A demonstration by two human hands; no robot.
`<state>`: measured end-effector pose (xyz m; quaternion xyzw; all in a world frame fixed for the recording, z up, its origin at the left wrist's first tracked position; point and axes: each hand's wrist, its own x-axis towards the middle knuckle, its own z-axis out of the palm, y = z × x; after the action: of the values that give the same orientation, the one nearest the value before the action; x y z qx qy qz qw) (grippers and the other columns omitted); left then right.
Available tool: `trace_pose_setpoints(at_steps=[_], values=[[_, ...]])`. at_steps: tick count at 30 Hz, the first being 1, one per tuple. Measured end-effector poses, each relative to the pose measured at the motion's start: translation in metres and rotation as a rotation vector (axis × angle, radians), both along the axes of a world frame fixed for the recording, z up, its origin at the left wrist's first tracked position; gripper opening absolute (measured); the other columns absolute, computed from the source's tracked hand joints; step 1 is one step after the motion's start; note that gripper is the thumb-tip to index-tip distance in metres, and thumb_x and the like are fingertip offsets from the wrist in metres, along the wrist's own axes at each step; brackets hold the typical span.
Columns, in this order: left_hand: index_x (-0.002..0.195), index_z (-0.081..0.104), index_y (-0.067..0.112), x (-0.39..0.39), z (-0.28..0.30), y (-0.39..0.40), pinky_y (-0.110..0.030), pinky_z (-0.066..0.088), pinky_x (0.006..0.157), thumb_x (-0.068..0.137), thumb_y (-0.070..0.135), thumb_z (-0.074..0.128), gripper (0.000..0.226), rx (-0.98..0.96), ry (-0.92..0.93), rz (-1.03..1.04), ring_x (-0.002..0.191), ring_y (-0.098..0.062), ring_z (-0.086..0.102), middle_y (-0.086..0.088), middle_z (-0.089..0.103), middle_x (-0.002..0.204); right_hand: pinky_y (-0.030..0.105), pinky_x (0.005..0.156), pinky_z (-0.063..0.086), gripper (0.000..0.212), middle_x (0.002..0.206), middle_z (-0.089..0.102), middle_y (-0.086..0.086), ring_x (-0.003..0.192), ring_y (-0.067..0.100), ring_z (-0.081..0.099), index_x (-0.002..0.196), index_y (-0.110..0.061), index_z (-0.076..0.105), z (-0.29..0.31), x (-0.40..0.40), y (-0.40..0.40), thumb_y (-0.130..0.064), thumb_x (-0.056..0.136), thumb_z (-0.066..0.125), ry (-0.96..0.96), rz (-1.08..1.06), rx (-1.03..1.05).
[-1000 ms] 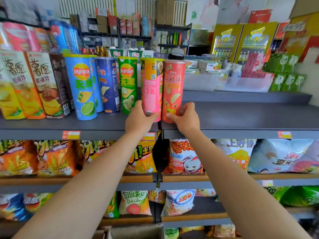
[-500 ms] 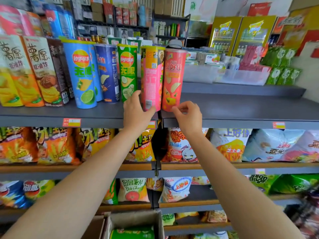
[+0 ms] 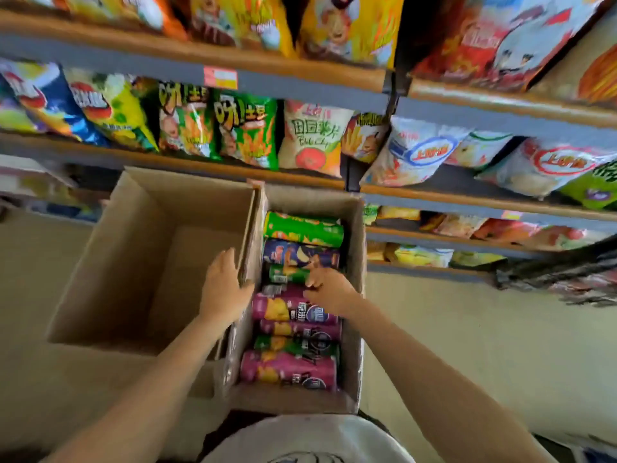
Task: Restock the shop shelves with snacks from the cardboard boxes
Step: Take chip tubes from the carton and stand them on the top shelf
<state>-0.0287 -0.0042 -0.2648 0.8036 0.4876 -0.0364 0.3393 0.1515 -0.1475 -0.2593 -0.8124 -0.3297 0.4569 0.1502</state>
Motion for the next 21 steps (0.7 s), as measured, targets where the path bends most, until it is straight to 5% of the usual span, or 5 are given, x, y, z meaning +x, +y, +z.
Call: trace_pose_setpoints(at_steps=[4,8,11,16,21], values=[[0.159,0.007,0.008,-0.046,-0.043,-0.037,-0.035,0.023,0.119,0.101,0.018,0.049,0.071,-0.175,0.068,-0.003,0.149,-0.027,0.023,-0.012,0.019,0.164,0.040,0.106,0.039,0.060,0.144,0.038,0.015,0.135,0.032,0.036,0.142,-0.009,0.039,-0.066,-0.039,-0.043,-0.025,0.091,0.066,-0.198,0.219,-0.252],[0.159,0.000,0.020,-0.069,-0.059,-0.053,-0.041,0.046,0.095,0.105,0.026,0.038,0.067,-0.207,0.067,0.027,0.126,-0.037,0.053,-0.017,0.044,0.150,0.046,0.116,0.027,0.078,0.159,0.019,0.013,0.149,0.032,0.015,0.155,-0.015,0.017,-0.086,-0.049,-0.050,-0.014,0.091,0.061,-0.555,0.354,-0.286],[0.159,0.002,0.021,-0.072,-0.060,-0.053,-0.041,0.046,0.092,0.105,0.028,0.038,0.065,-0.200,0.049,0.011,0.125,-0.037,0.054,-0.015,0.042,0.152,0.049,0.117,0.023,0.078,0.154,0.031,0.011,0.145,0.031,0.024,0.154,-0.013,0.020,-0.101,-0.040,-0.037,-0.012,0.089,0.064,-0.563,0.447,-0.363],[0.158,0.009,0.014,-0.065,-0.046,-0.056,-0.045,0.030,0.117,0.095,0.026,0.060,0.082,-0.040,0.071,0.006,0.146,-0.033,0.026,-0.018,0.021,0.160,0.046,0.108,0.034,0.076,0.139,0.038,0.012,0.130,0.030,0.037,0.142,-0.010,0.038,-0.088,-0.029,-0.020,-0.029,0.079,0.076,-0.585,0.558,-0.417],[0.154,0.024,0.015,-0.040,-0.027,-0.061,-0.052,0.022,0.120,0.075,0.041,0.079,0.100,0.208,-0.081,-0.217,0.148,-0.033,0.021,-0.014,0.019,0.161,0.040,0.095,0.047,0.081,0.132,0.042,0.013,0.116,0.032,0.053,0.138,-0.010,0.040,-0.023,-0.022,-0.029,-0.037,0.074,0.082,-0.276,0.234,-0.198]])
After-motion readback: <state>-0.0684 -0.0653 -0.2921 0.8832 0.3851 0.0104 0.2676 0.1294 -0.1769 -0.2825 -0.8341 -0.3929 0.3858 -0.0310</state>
